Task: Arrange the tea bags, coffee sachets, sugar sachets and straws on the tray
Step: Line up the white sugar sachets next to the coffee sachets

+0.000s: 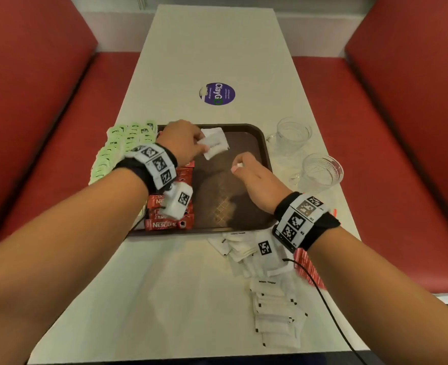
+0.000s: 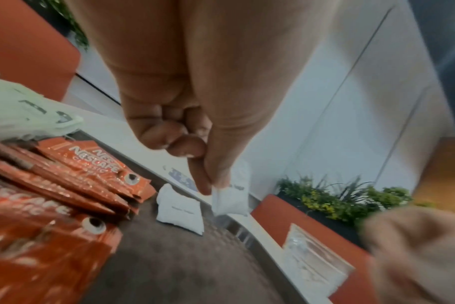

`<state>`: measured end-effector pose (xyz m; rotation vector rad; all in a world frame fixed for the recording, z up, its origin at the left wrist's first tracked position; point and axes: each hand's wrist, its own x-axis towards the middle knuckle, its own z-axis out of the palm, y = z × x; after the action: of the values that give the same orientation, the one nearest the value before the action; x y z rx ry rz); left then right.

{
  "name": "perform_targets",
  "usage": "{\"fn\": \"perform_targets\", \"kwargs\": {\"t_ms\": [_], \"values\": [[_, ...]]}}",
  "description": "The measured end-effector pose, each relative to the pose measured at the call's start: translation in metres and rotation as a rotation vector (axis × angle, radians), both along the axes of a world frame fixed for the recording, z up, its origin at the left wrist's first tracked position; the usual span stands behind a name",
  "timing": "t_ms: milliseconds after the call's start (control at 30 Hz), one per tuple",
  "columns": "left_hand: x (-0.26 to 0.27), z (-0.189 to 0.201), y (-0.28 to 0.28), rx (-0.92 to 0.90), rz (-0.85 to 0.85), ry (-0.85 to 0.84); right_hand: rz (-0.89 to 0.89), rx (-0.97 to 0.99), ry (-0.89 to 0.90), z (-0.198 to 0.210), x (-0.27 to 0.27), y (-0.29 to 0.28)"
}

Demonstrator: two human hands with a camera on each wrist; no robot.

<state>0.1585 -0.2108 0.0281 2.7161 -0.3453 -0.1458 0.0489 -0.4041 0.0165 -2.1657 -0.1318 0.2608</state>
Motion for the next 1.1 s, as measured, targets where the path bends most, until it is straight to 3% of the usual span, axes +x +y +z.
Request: {"fn": "perform_targets", "kwargs": {"t_ms": [67, 233, 433, 633, 733, 867, 1100], "values": [[0.024, -0.007, -0.006, 0.049, 0.052, 0.022, 0.042, 0.005, 0.004, -0.001, 0.002, -0.003], [0.062, -0.025, -0.026, 0.262, -0.018, 0.089, 0.057, -0.078, -0.034, -0.010, 0.008, -0.009], [0.089, -0.030, -0.029, 0.312, 0.025, 0.104, 0.064, -0.096, -0.045, -0.012, 0.011, -0.014], [0.096, -0.030, -0.027, 0.334, 0.029, 0.094, -0.020, -0.115, -0.122, -0.017, 0.021, -0.018], [0.093, -0.029, -0.031, 0.340, -0.045, 0.056, -0.086, -0.078, -0.126, -0.018, 0.024, -0.018], [0.085, -0.035, -0.040, 0.445, -0.151, 0.126, -0.161, -0.040, -0.114, -0.020, 0.028, -0.017], [0.080, -0.030, -0.037, 0.435, -0.175, 0.080, -0.207, -0.058, -0.119, -0.020, 0.034, -0.017]]}}
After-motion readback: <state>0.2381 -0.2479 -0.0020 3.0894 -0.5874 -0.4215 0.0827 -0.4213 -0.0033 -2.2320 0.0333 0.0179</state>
